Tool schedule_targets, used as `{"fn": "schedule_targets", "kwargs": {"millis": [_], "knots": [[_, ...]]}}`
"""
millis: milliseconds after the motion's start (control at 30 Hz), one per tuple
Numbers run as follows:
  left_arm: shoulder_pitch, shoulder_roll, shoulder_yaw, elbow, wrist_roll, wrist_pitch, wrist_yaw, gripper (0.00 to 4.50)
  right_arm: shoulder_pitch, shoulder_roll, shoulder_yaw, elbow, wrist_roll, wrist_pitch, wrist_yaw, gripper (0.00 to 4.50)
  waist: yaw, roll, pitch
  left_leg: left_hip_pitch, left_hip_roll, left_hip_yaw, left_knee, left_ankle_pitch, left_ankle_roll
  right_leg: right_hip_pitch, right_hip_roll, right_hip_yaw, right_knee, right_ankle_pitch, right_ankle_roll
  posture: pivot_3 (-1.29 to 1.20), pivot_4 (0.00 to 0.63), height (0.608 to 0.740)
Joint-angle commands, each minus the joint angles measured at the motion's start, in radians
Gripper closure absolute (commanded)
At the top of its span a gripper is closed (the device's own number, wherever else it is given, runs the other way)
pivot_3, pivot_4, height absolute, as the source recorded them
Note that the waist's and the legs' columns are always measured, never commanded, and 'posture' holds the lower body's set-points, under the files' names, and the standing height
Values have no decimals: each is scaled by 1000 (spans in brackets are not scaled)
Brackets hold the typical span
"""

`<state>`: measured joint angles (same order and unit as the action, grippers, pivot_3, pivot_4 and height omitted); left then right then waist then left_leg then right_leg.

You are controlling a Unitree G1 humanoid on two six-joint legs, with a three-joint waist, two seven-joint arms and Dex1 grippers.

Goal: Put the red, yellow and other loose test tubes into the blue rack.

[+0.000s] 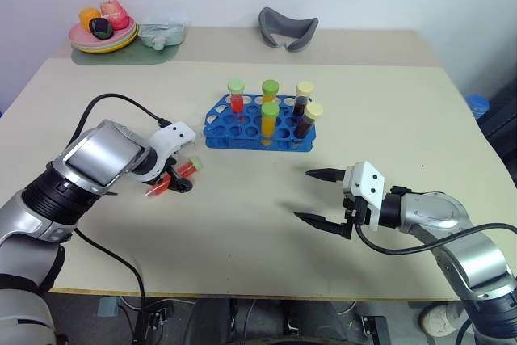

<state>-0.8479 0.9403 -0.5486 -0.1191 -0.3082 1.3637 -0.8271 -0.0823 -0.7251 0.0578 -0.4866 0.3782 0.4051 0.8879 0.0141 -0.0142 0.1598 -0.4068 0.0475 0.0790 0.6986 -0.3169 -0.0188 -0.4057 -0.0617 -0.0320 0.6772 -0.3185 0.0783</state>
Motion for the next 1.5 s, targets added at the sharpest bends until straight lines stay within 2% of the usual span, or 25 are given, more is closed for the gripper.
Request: {"fn": "schedule_targets", "kwargs": {"millis": [33,300,333,400,467,733,833,900,967,1067,1167,1267,1333,1400,1500], "knots": [[-4,-1,-15,3,25,1,7,1318,-10,10,-2,-28,3,-20,-3,0,-1,0,0,0,0,0,0,0,0,0,0,0,0,0,0,0,150,735],[-3,-1,-1,-8,37,5,14,1318,-18,17,8,-17,-4,-30,1,0,-1,0,0,0,0,0,0,0,0,0,0,0,1,0,0,0,150,735],[0,2,-1,-10,39,4,17,1746,-20,18,9,-15,-4,-30,2,0,-1,0,0,0,0,0,0,0,0,0,0,0,1,0,0,0,150,735],[6,5,-2,-11,44,-1,20,2194,-23,20,10,-13,-5,-31,2,0,-1,0,0,0,0,0,1,0,0,0,0,0,1,0,0,0,150,735],[10,6,1,-13,47,-2,26,3111,-24,22,10,-13,-6,-31,3,0,-1,0,0,0,0,0,1,0,0,0,0,0,2,0,0,0,150,735],[35,20,94,-17,47,33,79,3111,-23,20,6,-13,-8,-30,4,0,-2,0,0,0,0,0,1,0,0,-1,0,0,2,0,0,0,150,735],[59,44,248,-65,43,77,134,3111,-13,16,-6,-18,-5,-29,2,0,-3,-1,0,0,1,0,1,0,0,-1,0,0,2,0,0,0,150,735],[78,25,377,-101,40,95,178,3111,-12,15,-6,-18,-2,-28,4,0,-3,-1,1,-1,1,0,1,0,0,-2,0,1,3,0,0,0,150,735],[118,0,459,-143,67,1,243,3111,-18,17,1,-12,-3,-29,7,0,-1,-1,1,-1,1,0,1,0,0,-3,0,1,3,0,0,0,150,735],[208,-93,629,-174,101,-298,343,3111,-41,25,13,6,-3,-31,14,0,1,-1,1,-1,0,0,1,0,0,-1,-2,1,3,0,0,0,150,735],[262,-240,767,-182,82,-521,421,3111,-61,31,22,26,-8,-40,26,0,1,-1,1,-1,0,-1,2,0,0,-1,-2,0,3,0,0,0,150,735],[289,-459,831,-221,36,-751,512,3111,-90,50,32,56,-17,-52,23,0,1,-2,1,-1,0,0,2,0,0,-1,-2,0,3,0,0,0,150,735],[337,-593,813,-245,23,-920,525,3111,-113,69,37,78,-27,-64,11,0,0,-2,0,-1,0,-1,2,0,0,-1,-3,0,3,0,0,0,150,735],[381,-651,742,-214,74,-1067,506,3111,-130,90,30,95,-30,-68,-10,0,-1,-2,0,0,0,0,2,0,0,-1,-3,0,3,0,0,0,150,735],[404,-708,657,-146,137,-1189,516,3111,-153,128,7,119,-27,-60,-57,0,-1,-2,0,0,1,0,2,0,0,-1,-2,0,4,0,0,0,150,735]]}}
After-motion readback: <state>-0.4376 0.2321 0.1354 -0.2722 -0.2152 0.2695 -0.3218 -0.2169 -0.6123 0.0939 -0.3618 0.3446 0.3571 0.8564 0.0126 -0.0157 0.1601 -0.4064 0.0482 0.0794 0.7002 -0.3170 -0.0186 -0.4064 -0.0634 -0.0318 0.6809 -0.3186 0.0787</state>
